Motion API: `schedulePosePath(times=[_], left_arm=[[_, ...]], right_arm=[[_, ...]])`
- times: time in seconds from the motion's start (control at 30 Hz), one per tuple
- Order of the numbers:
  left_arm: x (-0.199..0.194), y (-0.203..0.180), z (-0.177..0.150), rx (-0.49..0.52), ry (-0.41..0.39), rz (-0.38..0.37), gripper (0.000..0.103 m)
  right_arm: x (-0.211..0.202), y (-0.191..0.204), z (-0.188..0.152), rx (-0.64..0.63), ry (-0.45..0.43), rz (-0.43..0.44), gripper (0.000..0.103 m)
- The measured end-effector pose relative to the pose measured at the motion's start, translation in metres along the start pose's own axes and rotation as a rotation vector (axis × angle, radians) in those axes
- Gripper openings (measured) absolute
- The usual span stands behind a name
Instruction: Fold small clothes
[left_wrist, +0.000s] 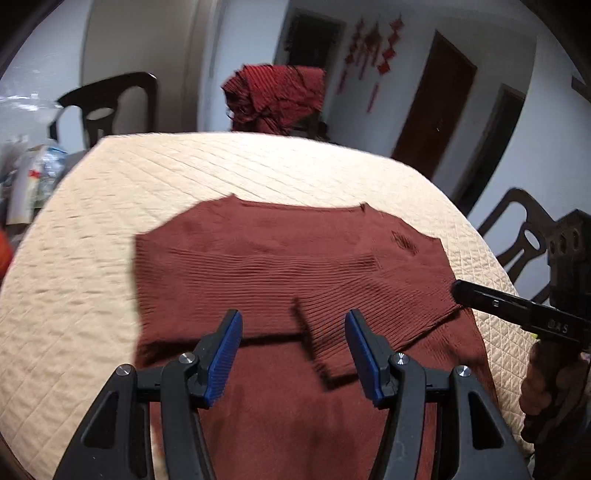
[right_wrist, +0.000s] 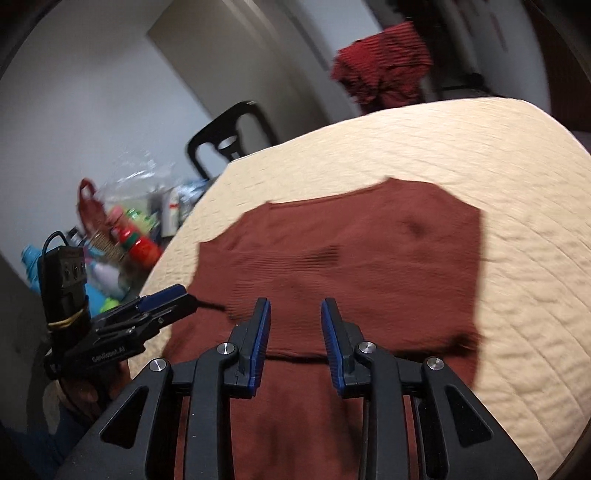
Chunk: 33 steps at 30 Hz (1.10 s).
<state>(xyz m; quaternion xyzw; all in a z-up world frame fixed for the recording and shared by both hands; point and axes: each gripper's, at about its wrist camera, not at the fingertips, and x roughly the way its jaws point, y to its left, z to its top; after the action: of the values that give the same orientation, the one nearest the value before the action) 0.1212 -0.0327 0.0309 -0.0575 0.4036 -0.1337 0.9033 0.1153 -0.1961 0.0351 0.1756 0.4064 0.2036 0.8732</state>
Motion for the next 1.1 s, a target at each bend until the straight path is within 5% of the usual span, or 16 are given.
schedulePosePath(times=[0.07, 0.13, 0.27, 0.43, 0.73, 0.87, 0.97, 1.1], left_arm=[[0.016, -0.004, 0.002, 0.003, 0.035, -0.026, 0.054], [0.033, -0.008, 0.001, 0.01, 0.083, -0.042, 0.031], [0.039, -0.019, -0.003, 0.061, 0.083, -0.025, 0.028], [0.042, -0.02, 0.0, 0.06, 0.084, -0.024, 0.005], [0.0, -0.026, 0.039, 0.095, -0.105, -0.104, 0.004], [0.036, -0.005, 0.038, 0.051, 0.009, -0.062, 0.004], [0.056, 0.007, 0.026, 0.032, 0.087, -0.036, 0.005], [0.045, 0.014, 0.024, 0.014, 0.05, 0.006, 0.009]], right_arm=[[-0.003, -0.009, -0.002, 0.03, -0.003, -0.005, 0.029], [-0.006, -0.014, -0.006, 0.046, -0.005, -0.017, 0.029], [-0.009, -0.02, -0.008, 0.05, -0.01, -0.023, 0.029], [-0.011, -0.029, -0.009, 0.066, -0.021, -0.015, 0.029], [-0.019, -0.044, -0.001, 0.087, -0.085, -0.048, 0.029], [-0.001, -0.057, -0.004, 0.103, -0.007, -0.151, 0.029], [-0.002, -0.056, -0.004, 0.089, -0.009, -0.147, 0.029], [-0.009, -0.05, -0.001, 0.06, -0.032, -0.155, 0.029]])
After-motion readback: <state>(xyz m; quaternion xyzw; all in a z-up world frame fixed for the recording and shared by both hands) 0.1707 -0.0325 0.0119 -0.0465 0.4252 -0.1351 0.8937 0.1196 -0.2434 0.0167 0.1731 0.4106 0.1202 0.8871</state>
